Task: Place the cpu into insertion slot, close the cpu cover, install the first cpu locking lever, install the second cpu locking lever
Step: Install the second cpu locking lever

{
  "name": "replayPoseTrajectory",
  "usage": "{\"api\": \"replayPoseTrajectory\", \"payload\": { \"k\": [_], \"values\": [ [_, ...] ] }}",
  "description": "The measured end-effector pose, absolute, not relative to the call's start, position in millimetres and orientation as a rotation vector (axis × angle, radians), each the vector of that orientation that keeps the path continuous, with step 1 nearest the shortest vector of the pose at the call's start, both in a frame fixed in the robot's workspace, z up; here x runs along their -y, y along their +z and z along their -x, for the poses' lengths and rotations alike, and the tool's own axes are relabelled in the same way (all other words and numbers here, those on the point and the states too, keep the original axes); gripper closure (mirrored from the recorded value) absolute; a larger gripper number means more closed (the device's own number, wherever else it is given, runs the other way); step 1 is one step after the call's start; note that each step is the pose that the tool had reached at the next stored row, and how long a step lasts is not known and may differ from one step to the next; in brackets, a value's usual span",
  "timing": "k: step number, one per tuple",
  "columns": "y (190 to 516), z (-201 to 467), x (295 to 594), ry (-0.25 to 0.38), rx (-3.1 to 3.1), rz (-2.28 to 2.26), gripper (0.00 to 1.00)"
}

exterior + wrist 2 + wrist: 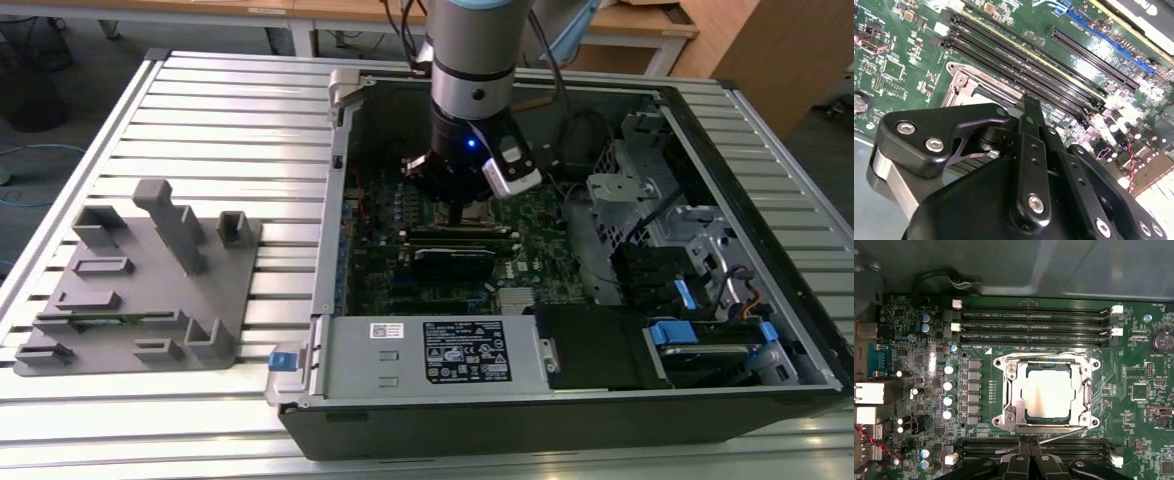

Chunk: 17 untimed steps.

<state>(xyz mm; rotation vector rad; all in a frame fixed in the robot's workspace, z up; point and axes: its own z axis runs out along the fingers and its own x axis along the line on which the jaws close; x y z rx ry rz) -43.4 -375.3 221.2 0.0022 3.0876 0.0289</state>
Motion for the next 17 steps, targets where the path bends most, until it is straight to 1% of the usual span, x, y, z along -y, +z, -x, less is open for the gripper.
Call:
{"api": "replayPoseTrajectory", "payload": {
  "k": [9, 17],
  "values": [
    [210.0, 43.4, 375.6, 0.035, -3.088, -0.002, 0.89],
    [207.3, 44.2, 375.6, 0.035, -3.088, -0.002, 0.89]
  ]
}}
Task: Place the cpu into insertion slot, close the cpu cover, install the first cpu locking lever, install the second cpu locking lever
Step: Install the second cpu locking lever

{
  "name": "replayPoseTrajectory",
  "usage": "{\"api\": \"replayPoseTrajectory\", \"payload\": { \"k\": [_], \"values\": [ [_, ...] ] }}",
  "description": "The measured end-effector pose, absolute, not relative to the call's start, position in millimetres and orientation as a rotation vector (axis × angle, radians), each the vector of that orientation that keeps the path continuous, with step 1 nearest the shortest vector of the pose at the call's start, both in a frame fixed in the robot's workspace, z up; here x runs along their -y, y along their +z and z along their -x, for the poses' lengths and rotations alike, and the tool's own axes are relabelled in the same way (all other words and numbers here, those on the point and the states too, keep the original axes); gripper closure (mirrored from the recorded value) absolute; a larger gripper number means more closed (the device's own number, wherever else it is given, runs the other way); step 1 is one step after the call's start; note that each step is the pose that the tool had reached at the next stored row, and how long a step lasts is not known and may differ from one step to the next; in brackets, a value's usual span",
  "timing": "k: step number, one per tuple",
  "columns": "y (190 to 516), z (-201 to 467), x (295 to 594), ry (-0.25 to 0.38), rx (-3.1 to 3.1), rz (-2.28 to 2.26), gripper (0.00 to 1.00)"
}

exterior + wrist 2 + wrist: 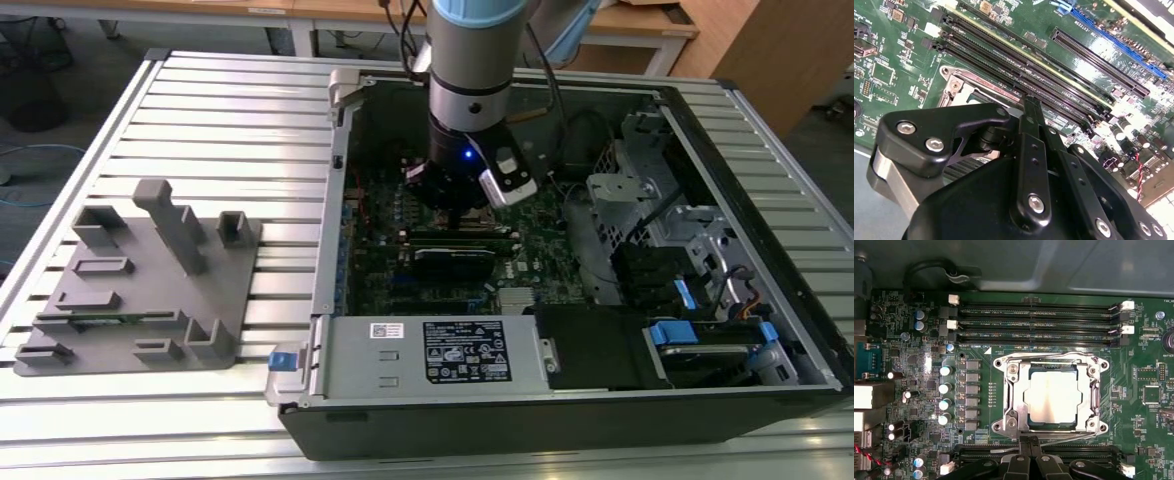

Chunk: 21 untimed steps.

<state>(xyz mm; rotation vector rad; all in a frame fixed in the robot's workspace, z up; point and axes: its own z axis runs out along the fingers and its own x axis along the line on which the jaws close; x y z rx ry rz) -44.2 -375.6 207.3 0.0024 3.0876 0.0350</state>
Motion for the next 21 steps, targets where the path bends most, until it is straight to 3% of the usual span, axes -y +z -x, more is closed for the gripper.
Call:
{"api": "replayPoseTrajectory", "payload": {
  "k": [21],
  "values": [
    [205.5, 55.8, 375.6, 0.036, -3.087, -0.003, 0.89]
  ]
}}
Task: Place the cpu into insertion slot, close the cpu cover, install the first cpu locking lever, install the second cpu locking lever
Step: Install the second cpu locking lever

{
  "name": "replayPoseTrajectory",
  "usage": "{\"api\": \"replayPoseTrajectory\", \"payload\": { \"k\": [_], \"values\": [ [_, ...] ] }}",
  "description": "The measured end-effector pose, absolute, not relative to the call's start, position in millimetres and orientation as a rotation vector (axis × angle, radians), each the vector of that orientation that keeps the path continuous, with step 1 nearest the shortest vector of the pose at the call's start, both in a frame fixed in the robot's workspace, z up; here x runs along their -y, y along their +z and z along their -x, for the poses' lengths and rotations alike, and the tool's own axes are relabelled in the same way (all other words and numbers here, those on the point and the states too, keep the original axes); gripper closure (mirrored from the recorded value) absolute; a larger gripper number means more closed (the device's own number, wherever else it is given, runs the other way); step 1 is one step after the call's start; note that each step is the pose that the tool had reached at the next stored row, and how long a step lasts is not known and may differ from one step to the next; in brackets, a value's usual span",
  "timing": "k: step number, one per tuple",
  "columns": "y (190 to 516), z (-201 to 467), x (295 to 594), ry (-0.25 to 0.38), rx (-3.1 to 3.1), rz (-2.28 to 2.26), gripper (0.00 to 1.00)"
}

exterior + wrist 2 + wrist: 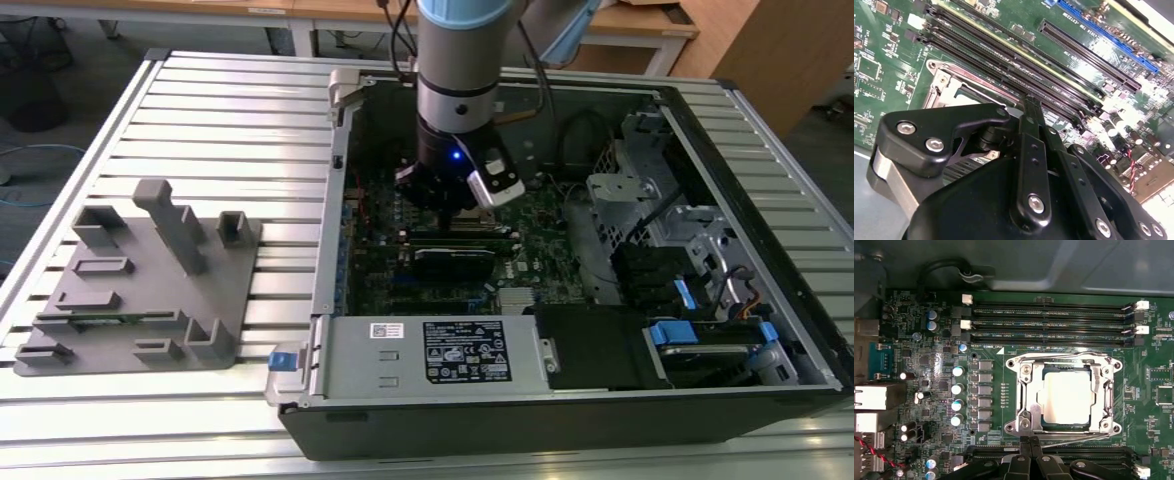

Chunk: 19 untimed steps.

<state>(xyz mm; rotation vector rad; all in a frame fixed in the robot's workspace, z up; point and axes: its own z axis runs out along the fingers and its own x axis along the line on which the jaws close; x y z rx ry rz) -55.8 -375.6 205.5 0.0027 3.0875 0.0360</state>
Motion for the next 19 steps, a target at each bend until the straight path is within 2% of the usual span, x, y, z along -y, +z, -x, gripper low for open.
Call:
{"api": "replayPoseTrajectory", "payload": {
  "k": [19],
  "values": [
    [202.3, 60.7, 373.7, 0.038, -3.087, -0.003, 0.89]
  ]
}}
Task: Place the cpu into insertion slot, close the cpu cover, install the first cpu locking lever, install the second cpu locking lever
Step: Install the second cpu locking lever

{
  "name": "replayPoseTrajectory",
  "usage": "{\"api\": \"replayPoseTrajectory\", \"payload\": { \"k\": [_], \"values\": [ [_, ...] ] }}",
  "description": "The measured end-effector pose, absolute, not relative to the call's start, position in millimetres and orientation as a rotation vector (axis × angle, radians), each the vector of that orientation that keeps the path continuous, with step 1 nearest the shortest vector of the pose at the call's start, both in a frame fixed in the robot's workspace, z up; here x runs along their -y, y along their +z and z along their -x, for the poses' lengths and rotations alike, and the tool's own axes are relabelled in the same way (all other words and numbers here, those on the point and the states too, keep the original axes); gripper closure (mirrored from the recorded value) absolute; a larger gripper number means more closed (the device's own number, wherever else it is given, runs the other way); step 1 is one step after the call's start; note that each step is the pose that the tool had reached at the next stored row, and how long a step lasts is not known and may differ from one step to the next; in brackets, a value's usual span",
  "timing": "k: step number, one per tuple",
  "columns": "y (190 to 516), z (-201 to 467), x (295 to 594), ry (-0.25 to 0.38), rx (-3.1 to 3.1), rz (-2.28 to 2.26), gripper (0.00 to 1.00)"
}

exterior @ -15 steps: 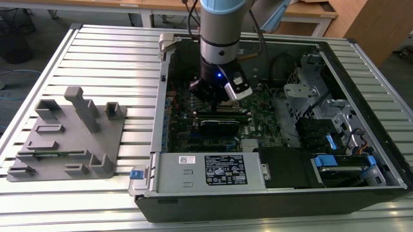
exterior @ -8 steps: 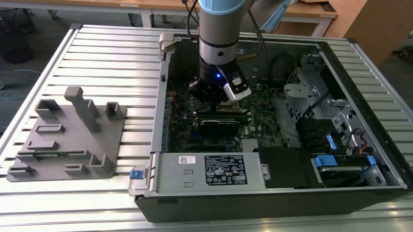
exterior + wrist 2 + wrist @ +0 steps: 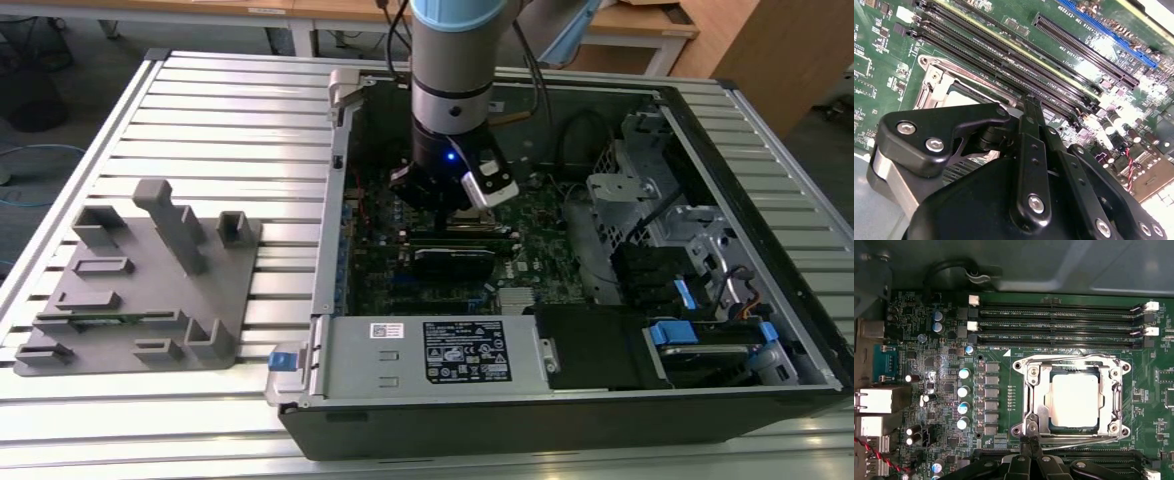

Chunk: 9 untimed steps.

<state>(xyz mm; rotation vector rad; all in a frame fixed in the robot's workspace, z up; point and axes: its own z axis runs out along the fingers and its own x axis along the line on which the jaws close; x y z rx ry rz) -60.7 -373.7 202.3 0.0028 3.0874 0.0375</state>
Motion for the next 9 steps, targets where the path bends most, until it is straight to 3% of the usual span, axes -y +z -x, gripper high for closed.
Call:
{"api": "replayPoseTrajectory", "payload": {
  "k": [9],
  "values": [
    [201.4, 66.7, 371.7, 0.051, -3.087, -0.003, 0.89]
  ]
}}
